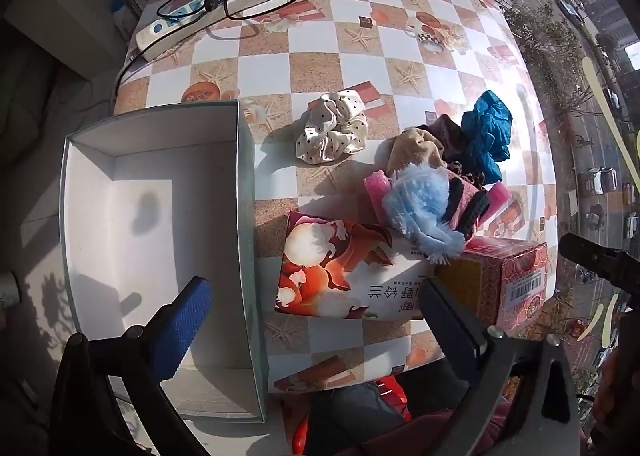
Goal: Organize soft objects
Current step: 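Reach the left tool to the white polka-dot scrunchie while the right tool reaches the pink sponge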
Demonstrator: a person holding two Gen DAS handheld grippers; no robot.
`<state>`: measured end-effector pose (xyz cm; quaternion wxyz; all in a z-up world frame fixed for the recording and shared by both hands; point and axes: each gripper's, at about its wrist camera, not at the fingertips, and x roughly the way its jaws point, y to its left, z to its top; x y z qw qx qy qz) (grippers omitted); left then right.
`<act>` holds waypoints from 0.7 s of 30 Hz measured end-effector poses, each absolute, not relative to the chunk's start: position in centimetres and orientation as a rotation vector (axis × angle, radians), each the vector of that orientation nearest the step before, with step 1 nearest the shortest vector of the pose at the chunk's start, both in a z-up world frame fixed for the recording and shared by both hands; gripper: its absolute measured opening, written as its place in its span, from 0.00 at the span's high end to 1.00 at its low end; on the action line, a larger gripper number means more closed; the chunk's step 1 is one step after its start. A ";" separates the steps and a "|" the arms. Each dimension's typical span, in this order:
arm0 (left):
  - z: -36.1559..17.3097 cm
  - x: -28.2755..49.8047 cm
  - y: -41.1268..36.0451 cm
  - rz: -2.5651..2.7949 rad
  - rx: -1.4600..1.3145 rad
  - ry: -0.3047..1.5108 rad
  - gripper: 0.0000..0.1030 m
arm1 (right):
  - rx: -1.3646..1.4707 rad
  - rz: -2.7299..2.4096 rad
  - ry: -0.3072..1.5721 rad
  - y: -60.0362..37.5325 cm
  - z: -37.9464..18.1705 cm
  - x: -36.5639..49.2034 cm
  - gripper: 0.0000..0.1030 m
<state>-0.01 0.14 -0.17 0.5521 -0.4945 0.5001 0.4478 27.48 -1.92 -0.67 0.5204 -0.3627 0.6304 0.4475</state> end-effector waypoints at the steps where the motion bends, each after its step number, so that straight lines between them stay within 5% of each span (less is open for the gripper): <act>1: -0.3 0.0 0.2 1.061 -1.166 1.188 0.00 | -0.867 1.066 1.516 -2.0 -0.8 27.7 0.00; 21: -2.9 2.8 6.9 1.066 -0.972 1.320 0.00 | -0.789 1.008 1.622 0.5 -5.5 30.6 0.00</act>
